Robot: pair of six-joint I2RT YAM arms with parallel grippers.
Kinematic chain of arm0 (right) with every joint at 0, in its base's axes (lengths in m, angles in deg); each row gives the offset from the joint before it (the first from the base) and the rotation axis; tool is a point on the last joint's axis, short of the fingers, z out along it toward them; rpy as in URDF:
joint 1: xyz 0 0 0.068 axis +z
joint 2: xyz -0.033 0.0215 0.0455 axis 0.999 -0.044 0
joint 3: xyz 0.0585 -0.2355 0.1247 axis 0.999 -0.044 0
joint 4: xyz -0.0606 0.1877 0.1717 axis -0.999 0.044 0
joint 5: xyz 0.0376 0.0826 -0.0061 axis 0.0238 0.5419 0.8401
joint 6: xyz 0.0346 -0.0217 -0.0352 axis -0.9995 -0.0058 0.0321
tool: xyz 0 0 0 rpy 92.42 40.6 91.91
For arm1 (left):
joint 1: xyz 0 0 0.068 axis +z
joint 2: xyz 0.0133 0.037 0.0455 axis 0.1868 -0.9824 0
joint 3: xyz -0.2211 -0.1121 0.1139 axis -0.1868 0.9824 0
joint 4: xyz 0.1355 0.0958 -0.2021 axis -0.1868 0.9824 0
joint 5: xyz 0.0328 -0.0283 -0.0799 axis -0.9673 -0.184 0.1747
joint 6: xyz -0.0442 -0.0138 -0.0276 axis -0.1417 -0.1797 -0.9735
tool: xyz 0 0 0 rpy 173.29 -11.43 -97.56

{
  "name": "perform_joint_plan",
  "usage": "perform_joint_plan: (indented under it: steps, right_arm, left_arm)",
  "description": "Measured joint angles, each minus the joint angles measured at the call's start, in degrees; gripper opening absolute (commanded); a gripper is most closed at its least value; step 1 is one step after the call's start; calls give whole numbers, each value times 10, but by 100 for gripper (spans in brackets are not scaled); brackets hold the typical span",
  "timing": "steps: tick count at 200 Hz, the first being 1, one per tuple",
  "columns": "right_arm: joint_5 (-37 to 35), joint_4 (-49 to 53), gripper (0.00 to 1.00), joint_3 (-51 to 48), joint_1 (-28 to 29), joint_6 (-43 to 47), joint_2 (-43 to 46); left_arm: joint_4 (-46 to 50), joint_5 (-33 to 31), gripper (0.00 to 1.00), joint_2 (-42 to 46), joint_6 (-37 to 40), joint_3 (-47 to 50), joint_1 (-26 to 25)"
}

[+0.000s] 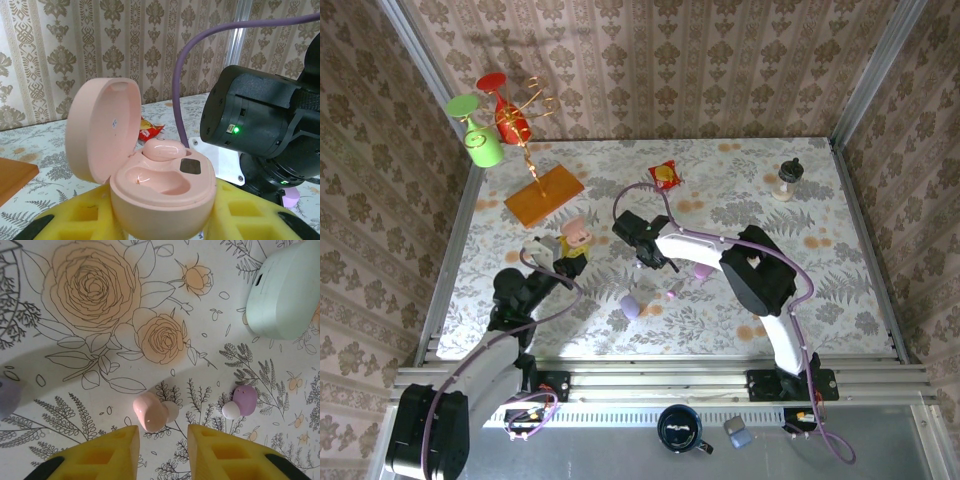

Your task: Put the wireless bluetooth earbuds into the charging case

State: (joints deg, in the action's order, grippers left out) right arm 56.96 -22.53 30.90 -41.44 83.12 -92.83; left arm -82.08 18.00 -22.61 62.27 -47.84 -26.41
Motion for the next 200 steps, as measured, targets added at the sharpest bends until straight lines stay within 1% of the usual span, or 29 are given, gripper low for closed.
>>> perform_joint_plan:
  steps: [110,149,200]
  right_arm:
    - [1,1,33,42,0,9,-38]
    - [1,15,34,47,0,13,-44]
    - [0,18,32,49,0,19,-48]
  left_arm:
    - [-2,2,23,-2,0,0,0]
    - [-2,3,23,-2,0,0,0]
    - [-2,4,23,-3,0,0,0]
